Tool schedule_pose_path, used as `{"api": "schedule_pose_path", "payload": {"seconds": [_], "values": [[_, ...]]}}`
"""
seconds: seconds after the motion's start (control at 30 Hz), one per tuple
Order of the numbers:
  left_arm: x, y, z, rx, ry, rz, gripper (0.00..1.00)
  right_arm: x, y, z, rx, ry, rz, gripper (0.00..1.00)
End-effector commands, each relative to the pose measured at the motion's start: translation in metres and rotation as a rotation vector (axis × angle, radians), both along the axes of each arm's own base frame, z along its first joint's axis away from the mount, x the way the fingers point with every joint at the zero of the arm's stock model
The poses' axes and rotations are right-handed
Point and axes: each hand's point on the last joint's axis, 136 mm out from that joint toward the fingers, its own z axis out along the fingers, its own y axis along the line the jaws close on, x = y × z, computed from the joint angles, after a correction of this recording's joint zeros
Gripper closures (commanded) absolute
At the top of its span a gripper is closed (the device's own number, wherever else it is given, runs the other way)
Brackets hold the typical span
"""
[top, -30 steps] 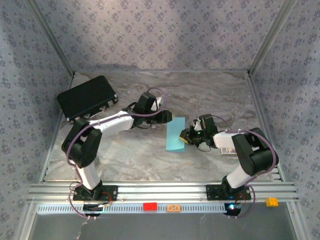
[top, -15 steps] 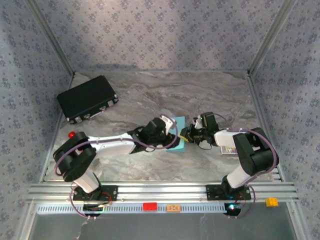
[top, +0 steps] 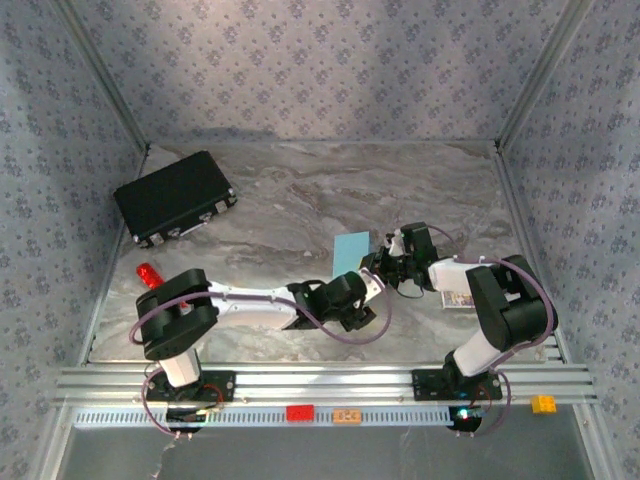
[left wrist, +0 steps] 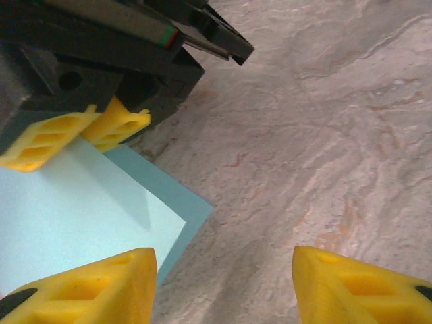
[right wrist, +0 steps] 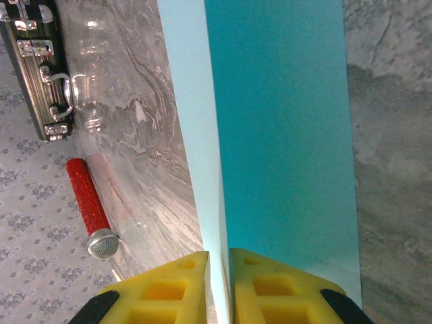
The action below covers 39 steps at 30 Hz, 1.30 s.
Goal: Fold a paper plane with a square sheet of paper (pick it up from the middle)
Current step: Fold the triangle a second time at the center of the table.
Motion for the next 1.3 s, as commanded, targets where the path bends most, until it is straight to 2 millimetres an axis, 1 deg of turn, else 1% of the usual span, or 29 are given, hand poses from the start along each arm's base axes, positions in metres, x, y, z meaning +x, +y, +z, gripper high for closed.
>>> {"api": "schedule_pose_path", "payload": {"seconds": [0.0, 0.13, 0.2, 0.33, 0.47, 0.63, 0.77, 0.87, 1.03, 1.17, 1.27], "values": [[0.014, 0.008, 0.003, 0.099, -0.128, 0.037, 0.42, 0.001, -0.001, 0.001, -0.003, 0.008, 0.01, 0.84], [0.015, 0.007, -0.001, 0.158, -0.187, 0.035, 0.38, 0.001, -0.001, 0.002, -0.003, 0.008, 0.007, 0.84], [0.016, 0.006, -0.005, 0.183, -0.194, 0.028, 0.37, 0.001, -0.001, 0.001, -0.003, 0.008, 0.007, 0.84], [0.02, 0.004, -0.007, 0.207, -0.225, 0.044, 0.36, 0.001, -0.001, 0.002, -0.002, 0.008, 0.004, 0.84], [0.027, 0.007, -0.006, 0.225, -0.257, 0.077, 0.37, 0.001, -0.002, 0.001, -0.004, 0.011, 0.002, 0.84], [0.027, 0.006, -0.005, 0.224, -0.264, 0.077, 0.41, 0.001, -0.002, 0.002, -0.003, 0.009, 0.001, 0.84], [0.027, 0.007, -0.005, 0.228, -0.268, 0.076, 0.49, 0.001, -0.002, 0.002, -0.004, 0.013, 0.0, 0.83], [0.026, 0.007, -0.005, 0.223, -0.263, 0.071, 0.57, 0.001, -0.003, 0.002, -0.005, 0.011, -0.003, 0.83], [0.023, 0.006, -0.002, 0.196, -0.261, 0.052, 0.75, 0.001, -0.005, 0.002, -0.007, 0.012, -0.01, 0.82], [0.022, 0.005, 0.0, 0.186, -0.257, 0.049, 0.95, 0.001, -0.005, 0.003, -0.007, 0.009, -0.011, 0.82], [0.02, 0.004, 0.0, 0.175, -0.246, 0.046, 0.99, 0.001, -0.007, 0.003, -0.009, 0.011, -0.016, 0.81]]}}
